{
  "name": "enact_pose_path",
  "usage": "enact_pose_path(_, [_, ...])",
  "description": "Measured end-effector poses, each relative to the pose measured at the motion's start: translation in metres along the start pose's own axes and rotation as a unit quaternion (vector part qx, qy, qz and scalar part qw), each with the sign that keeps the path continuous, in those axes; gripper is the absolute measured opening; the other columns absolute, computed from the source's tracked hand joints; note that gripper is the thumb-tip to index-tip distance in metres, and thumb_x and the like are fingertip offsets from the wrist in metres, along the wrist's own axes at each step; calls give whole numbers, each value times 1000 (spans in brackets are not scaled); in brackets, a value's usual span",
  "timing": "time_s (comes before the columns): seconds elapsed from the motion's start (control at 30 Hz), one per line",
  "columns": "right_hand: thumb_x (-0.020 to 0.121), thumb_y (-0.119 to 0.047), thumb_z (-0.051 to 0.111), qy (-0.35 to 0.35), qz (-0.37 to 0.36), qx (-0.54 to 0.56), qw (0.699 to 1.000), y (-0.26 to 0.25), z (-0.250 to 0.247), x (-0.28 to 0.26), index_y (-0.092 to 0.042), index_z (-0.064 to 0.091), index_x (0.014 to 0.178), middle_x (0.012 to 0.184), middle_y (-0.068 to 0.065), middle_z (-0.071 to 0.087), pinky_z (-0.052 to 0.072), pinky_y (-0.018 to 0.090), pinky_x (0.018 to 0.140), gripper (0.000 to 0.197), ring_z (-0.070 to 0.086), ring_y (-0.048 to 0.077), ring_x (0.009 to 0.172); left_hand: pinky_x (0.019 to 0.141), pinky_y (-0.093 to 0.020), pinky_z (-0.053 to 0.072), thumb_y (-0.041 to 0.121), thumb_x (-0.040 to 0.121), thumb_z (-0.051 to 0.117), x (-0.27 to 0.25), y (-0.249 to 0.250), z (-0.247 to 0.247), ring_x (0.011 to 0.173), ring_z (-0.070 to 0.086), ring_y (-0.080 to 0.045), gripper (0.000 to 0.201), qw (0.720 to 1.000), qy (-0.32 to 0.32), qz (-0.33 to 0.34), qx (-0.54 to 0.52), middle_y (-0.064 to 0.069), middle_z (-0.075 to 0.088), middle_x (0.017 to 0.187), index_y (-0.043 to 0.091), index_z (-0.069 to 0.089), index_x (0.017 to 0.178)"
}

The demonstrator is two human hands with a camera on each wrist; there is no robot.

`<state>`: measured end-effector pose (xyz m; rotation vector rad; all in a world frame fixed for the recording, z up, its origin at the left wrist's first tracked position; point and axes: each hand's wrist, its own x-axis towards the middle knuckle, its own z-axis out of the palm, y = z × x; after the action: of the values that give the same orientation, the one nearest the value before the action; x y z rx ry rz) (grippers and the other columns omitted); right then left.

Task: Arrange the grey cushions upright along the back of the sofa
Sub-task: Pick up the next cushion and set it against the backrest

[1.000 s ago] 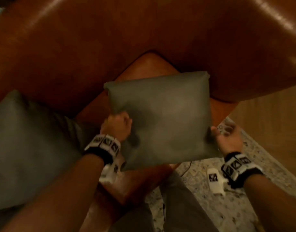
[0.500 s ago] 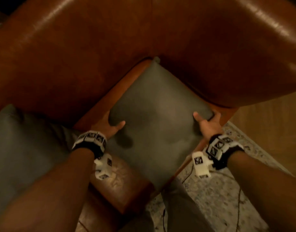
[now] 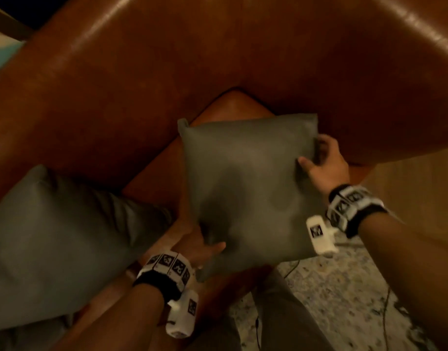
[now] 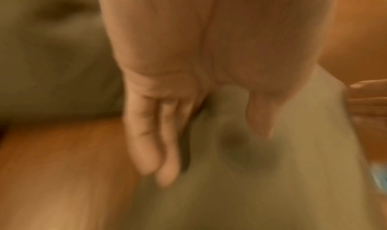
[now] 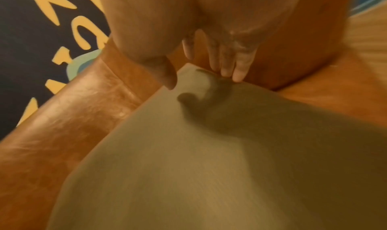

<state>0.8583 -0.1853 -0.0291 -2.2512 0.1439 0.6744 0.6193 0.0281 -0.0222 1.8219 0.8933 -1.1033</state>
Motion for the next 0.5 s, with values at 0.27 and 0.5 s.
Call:
enact_pose_path(0.27, [76,-70,63,-24,342,59,937,131,11,-101,-29,33,144,144,16,52,43,56,105,85,55,40,124,118,-49,31,48,88,62,49,106,-106,147,30,-34,64,923,310,145,176,-12,37,157,18,44,143])
enact_pose_path(0.5, [76,-54,74,7,300,199,933,113,14,-76,-29,42,141,144,8,53,47,53,102,77,55,35,122,122,-42,26,55,87,63,73,100,-135,151,27,-36,92,978,152,49,137,-9,20,167,28,12,159])
